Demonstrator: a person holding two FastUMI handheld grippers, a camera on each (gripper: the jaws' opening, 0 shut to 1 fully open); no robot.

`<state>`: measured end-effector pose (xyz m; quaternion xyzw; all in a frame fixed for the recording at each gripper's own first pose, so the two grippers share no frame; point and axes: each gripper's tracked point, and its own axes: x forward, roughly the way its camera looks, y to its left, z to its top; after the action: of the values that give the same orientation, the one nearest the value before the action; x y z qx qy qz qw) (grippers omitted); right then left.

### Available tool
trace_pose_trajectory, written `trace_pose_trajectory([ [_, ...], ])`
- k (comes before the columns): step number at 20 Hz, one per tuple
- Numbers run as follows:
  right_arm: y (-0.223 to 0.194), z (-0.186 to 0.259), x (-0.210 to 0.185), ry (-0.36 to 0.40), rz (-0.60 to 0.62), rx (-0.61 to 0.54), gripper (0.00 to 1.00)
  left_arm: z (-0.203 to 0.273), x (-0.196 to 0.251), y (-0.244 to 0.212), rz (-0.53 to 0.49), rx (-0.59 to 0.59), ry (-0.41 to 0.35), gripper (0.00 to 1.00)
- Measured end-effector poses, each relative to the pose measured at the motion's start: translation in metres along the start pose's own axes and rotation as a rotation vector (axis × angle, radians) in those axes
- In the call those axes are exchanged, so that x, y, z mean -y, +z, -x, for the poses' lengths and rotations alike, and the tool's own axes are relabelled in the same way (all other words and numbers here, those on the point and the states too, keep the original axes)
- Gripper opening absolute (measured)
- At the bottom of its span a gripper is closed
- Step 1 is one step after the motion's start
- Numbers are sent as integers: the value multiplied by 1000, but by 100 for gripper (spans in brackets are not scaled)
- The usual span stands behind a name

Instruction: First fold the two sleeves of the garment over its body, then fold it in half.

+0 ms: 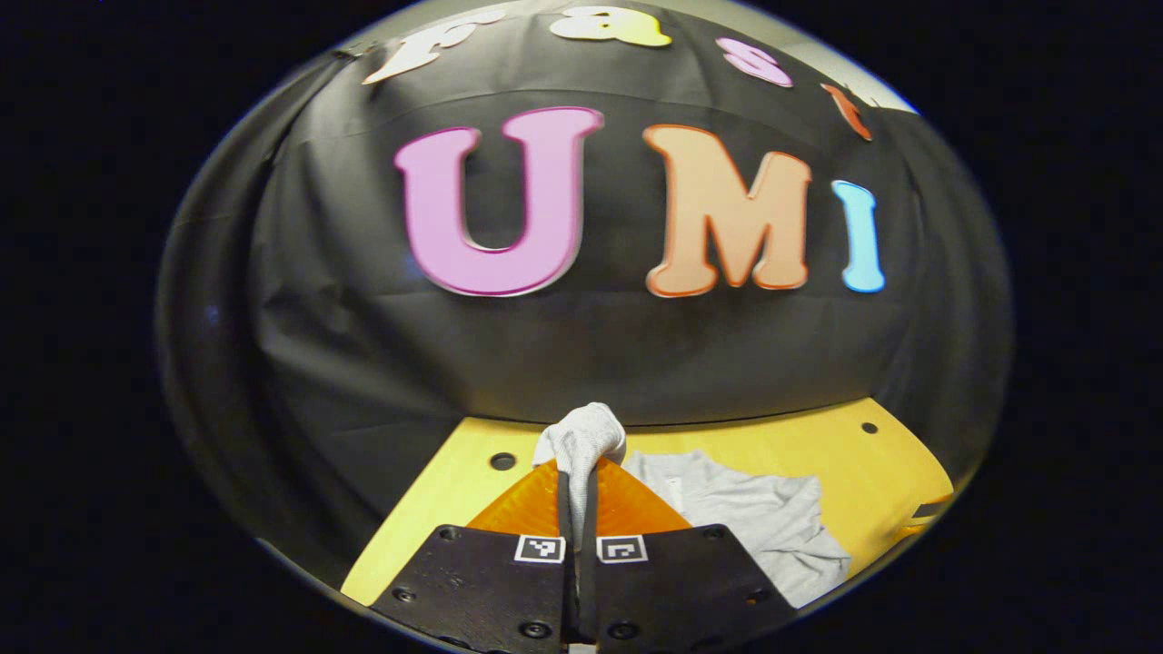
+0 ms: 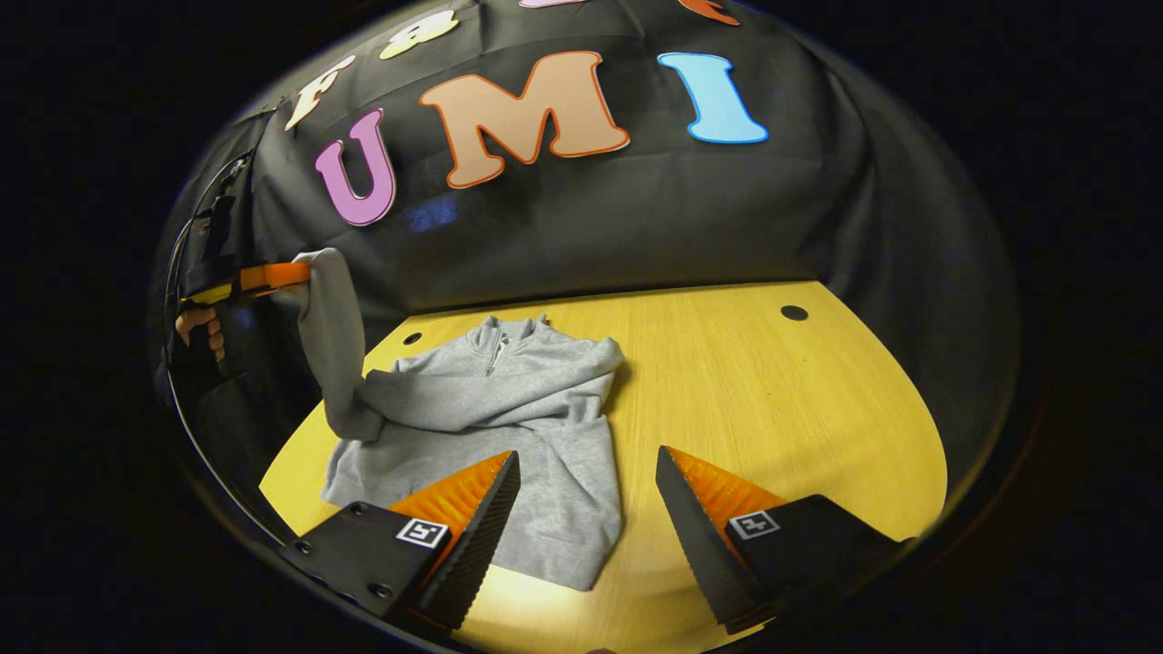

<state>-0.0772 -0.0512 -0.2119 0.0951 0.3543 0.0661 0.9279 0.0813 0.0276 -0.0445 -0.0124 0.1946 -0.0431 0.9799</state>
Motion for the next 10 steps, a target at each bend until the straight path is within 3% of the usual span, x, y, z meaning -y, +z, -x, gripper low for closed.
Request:
trace_pose_trajectory([
  [6,-12,28,39,-54,-59,-1,96,-35,128,-15,-19,-6,-204,0],
  [10,-21,40,58,-83,-81,-6,96,-54,191,-53,-78,-59,-268,0],
])
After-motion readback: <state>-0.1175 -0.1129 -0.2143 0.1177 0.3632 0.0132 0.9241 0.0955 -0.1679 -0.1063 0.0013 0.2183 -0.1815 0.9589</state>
